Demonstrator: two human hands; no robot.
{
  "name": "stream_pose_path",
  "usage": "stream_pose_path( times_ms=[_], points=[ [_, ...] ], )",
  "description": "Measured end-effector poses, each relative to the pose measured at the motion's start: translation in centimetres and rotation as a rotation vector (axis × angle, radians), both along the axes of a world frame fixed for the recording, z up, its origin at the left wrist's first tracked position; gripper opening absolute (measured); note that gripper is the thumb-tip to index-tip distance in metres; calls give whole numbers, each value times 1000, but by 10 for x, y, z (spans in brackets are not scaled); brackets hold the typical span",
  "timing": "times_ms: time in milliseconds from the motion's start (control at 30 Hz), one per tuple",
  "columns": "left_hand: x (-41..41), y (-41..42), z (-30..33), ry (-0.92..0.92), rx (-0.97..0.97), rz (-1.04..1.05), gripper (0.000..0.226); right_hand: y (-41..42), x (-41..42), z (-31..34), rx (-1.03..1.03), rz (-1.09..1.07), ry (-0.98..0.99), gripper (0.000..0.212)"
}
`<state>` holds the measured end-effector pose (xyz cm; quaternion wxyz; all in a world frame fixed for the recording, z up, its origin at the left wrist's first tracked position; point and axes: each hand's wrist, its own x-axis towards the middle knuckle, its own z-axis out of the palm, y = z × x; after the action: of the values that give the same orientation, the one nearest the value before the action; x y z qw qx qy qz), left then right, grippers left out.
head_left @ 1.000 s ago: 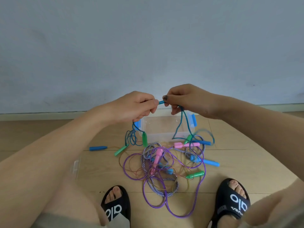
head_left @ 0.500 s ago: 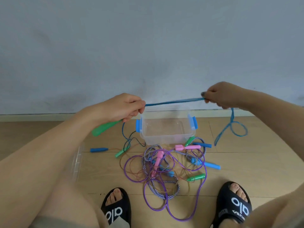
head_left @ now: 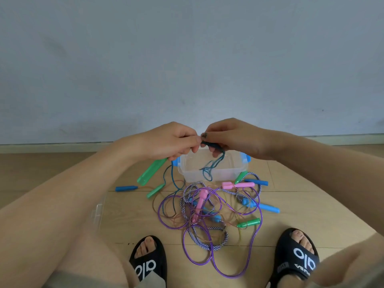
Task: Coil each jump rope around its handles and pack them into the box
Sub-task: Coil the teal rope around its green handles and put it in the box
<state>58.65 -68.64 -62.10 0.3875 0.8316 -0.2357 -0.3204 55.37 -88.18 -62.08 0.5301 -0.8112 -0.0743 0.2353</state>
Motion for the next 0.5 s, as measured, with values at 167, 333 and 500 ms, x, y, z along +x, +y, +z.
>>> stream_pose_path(
  times_ms=[167, 333, 500],
  points=[
    [2, 4, 1, 16, -9, -12, 31, -7, 1, 2, -15, 15, 62, 22],
    [1, 1, 0, -12, 25, -56, 33, -10, 2, -1, -2, 27, 115, 9],
    [6, 7, -1, 0, 33, -33, 32, -30, 9, 8, -92, -36, 78, 15]
  ],
)
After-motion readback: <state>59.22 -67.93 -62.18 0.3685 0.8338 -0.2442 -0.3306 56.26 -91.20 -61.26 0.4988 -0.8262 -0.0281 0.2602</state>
